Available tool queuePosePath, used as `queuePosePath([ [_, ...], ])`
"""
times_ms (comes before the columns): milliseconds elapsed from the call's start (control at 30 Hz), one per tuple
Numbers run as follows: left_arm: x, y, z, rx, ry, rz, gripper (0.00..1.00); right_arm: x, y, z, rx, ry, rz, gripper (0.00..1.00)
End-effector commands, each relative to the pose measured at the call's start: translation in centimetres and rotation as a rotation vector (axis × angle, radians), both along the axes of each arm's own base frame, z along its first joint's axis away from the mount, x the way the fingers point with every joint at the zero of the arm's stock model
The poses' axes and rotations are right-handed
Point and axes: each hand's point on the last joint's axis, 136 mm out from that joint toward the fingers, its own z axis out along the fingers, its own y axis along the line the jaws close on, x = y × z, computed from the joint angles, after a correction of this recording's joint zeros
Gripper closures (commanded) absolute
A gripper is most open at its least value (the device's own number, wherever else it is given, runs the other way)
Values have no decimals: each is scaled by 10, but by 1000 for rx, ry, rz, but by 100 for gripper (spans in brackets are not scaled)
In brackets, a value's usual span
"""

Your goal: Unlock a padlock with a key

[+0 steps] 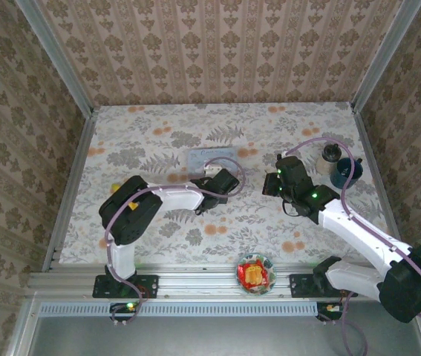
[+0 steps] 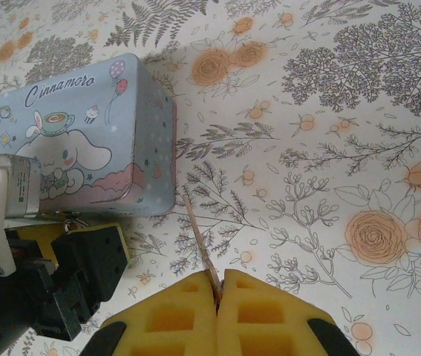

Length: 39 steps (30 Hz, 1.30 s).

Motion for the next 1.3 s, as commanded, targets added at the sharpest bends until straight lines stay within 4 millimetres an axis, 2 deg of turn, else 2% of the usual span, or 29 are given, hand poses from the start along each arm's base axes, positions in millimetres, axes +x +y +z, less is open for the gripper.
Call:
queuePosePath([
  [0,7,0,3,49,-31,-8,43,-2,2,1,2,-20,16,100],
  [300,11,-14,0,-1,-33,-17,45,-3,1,-3,0,-14,18,100],
  [567,16,-7,-2,-1,-43,8,51,-4,1,-7,3,-6,14,100],
  [800,22,-7,1,-3,-66,-1,71,-5,1,-12,8,2,11,100],
  [900,21,-8,2,-15,-69,-8,76,-7,0,-13,6,5,10,100],
  [1100,7,-8,3,-47,-41,-23,82,-10,-2,-14,4,16,8,100],
  [1267,-23,-3,4,-75,19,-16,83,-14,-1,-11,17,19,13,100],
])
